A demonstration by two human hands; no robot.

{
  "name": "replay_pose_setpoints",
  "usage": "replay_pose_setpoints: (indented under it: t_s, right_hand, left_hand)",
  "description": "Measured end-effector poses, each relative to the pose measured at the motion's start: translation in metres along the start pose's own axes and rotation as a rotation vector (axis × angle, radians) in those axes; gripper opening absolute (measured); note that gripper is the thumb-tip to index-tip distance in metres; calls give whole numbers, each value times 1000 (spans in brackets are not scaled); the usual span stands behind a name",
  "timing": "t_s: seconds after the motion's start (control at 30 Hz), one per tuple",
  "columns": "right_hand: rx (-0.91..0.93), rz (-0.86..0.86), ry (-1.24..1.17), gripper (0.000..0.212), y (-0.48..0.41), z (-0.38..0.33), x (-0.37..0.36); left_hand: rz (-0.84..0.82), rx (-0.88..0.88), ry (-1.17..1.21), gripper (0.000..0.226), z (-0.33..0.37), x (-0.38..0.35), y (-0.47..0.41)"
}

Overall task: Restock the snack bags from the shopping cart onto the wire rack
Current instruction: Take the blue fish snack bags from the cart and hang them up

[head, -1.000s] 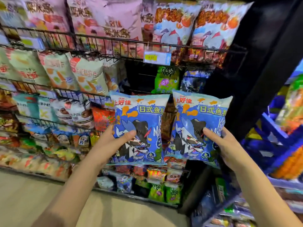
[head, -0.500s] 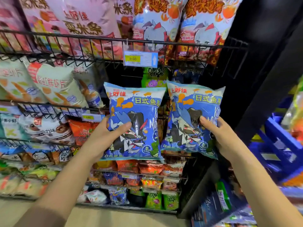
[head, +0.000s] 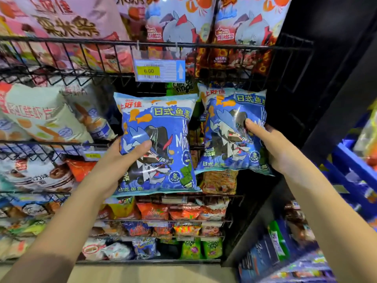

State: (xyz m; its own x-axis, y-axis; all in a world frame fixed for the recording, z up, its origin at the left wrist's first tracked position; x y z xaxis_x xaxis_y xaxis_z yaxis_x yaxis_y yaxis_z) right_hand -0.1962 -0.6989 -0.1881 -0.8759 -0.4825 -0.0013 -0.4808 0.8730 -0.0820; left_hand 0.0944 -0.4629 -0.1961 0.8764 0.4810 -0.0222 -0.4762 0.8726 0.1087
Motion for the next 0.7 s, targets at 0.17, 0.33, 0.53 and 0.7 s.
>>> replay_pose_setpoints:
  t_s: [0.17,0.33,0.53,0.7]
  right_hand:
    - [-131,43,-23,115,-49,0,6]
    - [-78,-18,20,59,-73,-16,-10]
    - [-49,-20,-16,64,-100,-13,-12]
    - [-12,-4,27,76,-133,-6,-4]
  left_hand:
    - [-62,-38,-26,93,10,-3,-7]
    - [-76,-16,-13,86,7,-3,-13]
    - [-71,8,22,76,2,-6,-17]
    - [-91,10,24,78,-1,-9,-23]
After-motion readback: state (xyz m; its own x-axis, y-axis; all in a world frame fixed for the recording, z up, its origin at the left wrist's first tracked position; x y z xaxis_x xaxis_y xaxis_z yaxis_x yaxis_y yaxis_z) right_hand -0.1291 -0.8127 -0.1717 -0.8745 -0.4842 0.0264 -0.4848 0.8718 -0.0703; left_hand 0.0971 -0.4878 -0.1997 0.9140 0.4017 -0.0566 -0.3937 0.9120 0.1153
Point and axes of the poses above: each hand's wrist, its own y-axis away from the middle knuckle, its own x-axis out of the back of the hand, z = x × y, the point moved 4 cm from there along -y, towards the middle knuckle, and after that the axes turned 6 degrees about x, right-handed, at the moved point
